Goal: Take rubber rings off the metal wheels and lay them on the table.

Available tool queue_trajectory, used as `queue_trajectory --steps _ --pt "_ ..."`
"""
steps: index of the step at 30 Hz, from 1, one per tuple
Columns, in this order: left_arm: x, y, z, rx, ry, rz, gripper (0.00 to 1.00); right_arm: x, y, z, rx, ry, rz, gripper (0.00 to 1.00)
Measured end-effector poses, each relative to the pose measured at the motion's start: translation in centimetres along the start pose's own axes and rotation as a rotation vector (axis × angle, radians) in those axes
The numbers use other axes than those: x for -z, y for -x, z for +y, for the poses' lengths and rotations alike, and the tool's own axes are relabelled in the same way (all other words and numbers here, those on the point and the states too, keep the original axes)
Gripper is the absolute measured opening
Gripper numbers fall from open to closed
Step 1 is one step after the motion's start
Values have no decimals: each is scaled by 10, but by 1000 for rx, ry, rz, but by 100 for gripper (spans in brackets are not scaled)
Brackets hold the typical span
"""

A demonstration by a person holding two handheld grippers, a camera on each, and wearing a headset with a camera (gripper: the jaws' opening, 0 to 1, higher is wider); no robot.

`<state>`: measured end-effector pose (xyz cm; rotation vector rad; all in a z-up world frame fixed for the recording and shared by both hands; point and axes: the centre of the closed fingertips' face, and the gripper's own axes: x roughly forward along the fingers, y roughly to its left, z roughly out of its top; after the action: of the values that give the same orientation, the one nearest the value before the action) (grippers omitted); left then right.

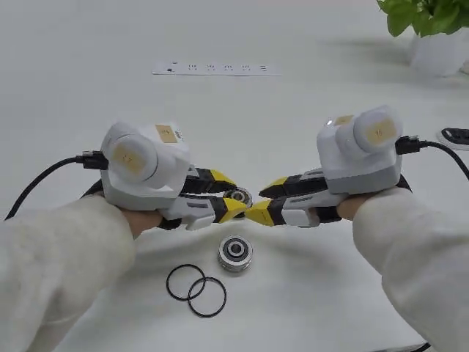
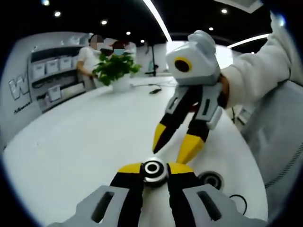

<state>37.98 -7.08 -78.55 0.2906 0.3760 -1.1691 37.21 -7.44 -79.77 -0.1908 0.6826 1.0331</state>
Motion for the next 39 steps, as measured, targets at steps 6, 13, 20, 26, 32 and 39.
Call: queue_trajectory --steps 6,13,20,26,32,39 --pt "7 -1 3 -11 26 19 16 2 -3 2 -6 10 12 25" --pt "7 -1 3 -16 6 10 16 3 -5 -1 1 15 15 23" --pt "7 1 0 -7 14 15 14 5 -9 1 1 35 24 19" --pt "7 2 -4 3 22 17 14 7 -11 1 -1 63 36 17" --pt "7 3 -5 2 26 16 14 7 -10 2 -8 82 39 15" --pt "8 4 -5 -1 28 17 14 9 -10 1 -7 120 50 9"
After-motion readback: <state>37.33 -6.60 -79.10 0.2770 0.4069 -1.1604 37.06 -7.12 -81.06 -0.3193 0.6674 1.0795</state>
